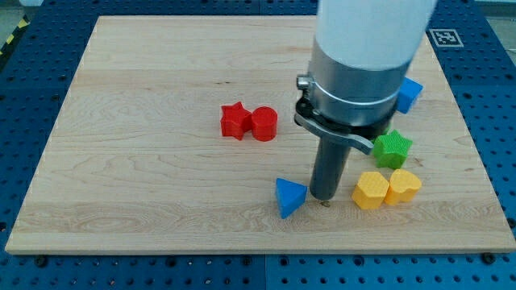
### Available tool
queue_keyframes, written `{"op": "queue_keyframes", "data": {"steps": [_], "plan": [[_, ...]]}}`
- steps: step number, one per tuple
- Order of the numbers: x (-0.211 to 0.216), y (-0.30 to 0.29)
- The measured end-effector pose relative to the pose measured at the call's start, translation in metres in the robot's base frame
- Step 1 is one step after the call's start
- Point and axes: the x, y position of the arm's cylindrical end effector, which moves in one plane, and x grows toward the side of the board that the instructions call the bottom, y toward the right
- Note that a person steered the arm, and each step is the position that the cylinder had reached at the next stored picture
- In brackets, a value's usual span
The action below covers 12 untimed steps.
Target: Move the blue triangle to the center
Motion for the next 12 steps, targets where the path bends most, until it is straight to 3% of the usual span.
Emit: {"op": "queue_keyframes", "data": {"steps": [3, 5, 7, 10, 12], "plan": [[0.017, -0.109], [0.046, -0.109], [0.037, -0.208], [0.043, -0.200], [0.022, -0.229]]}}
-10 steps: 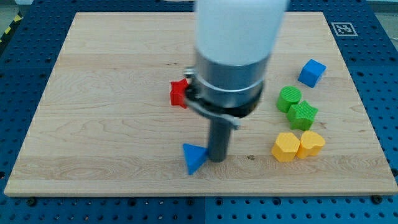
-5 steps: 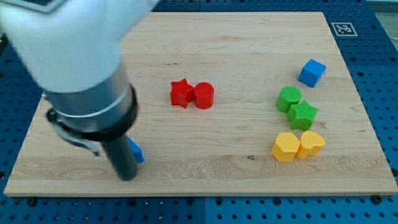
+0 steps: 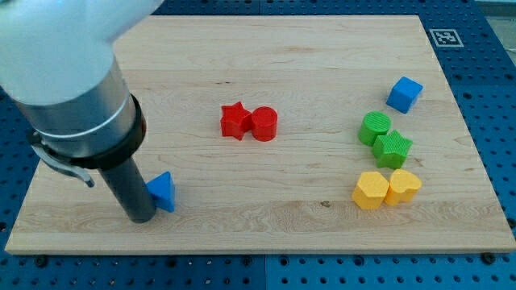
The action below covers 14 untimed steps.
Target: Move the blue triangle to the center
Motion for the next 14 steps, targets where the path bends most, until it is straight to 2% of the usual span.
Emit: {"op": "queue_keyframes", "data": {"steps": [2, 5, 7, 10, 13, 14], "plan": [[0.003, 0.000], [0.002, 0.031], [-0.018, 0.031], [-0.072, 0.028], [-0.179, 0.027], [-0.195, 0.020]]}}
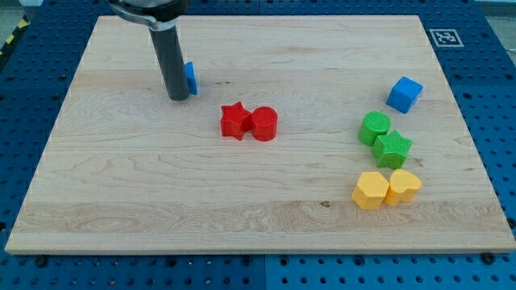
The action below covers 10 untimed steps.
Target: Move the blue triangle to the center
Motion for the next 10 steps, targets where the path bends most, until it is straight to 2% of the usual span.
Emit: {"op": "queue_keyframes", "data": {"steps": [1, 2, 4, 5, 10], "plan": [[-0.010, -0.030], [-0.045, -0.059], [-0.027, -0.056], [-0.040, -0.052], [-0.020, 0.032]]}}
